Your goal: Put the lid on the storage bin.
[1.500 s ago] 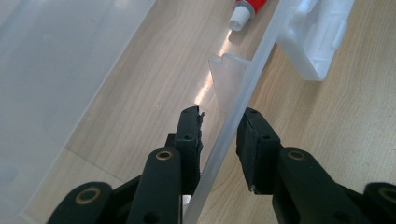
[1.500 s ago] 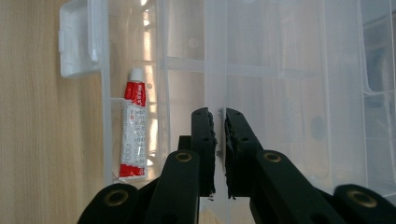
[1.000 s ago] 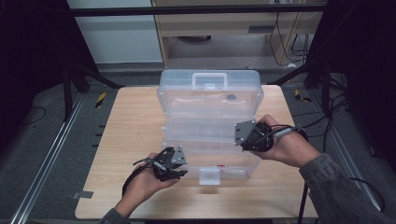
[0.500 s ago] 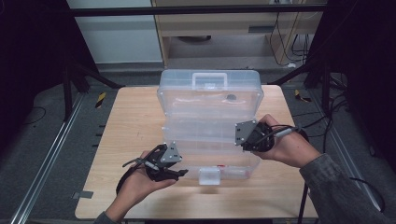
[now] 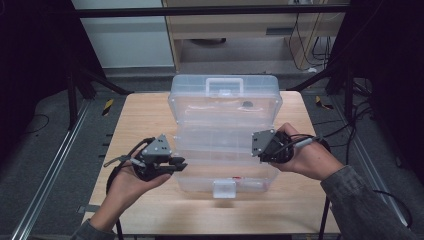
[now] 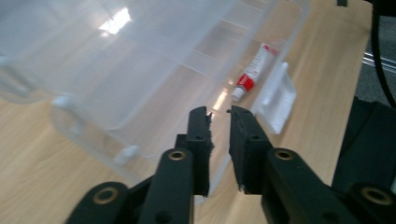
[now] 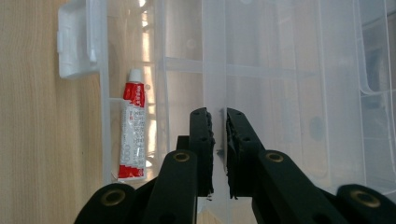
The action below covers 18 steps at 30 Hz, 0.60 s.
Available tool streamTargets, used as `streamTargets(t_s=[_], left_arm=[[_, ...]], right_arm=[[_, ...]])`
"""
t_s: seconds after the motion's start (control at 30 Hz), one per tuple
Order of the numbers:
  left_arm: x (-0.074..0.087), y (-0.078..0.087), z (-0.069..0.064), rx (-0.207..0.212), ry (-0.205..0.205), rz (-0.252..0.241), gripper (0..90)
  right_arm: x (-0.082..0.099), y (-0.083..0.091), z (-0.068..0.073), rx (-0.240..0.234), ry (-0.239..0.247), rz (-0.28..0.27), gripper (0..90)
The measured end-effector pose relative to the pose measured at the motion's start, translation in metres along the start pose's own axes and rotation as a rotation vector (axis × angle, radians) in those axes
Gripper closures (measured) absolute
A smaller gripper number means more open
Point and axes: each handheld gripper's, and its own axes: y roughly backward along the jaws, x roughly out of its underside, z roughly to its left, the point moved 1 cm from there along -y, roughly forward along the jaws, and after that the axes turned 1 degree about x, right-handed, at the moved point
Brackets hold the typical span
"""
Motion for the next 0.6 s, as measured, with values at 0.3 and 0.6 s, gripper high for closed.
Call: streamTargets(t_s=[0.3, 0.6], left_arm=[[-0.020, 0.023, 0.042, -0.064, 0.087, -0.061, 89.8], [-0.046, 0.015, 0.065, -0.064, 0.128, -0.083, 89.6]], right_arm=[[0.001, 0.000, 0.001, 0.001, -0.003, -0.007, 81.8], [0.002, -0.001, 0.003, 0.000, 0.000, -0.010, 81.9]])
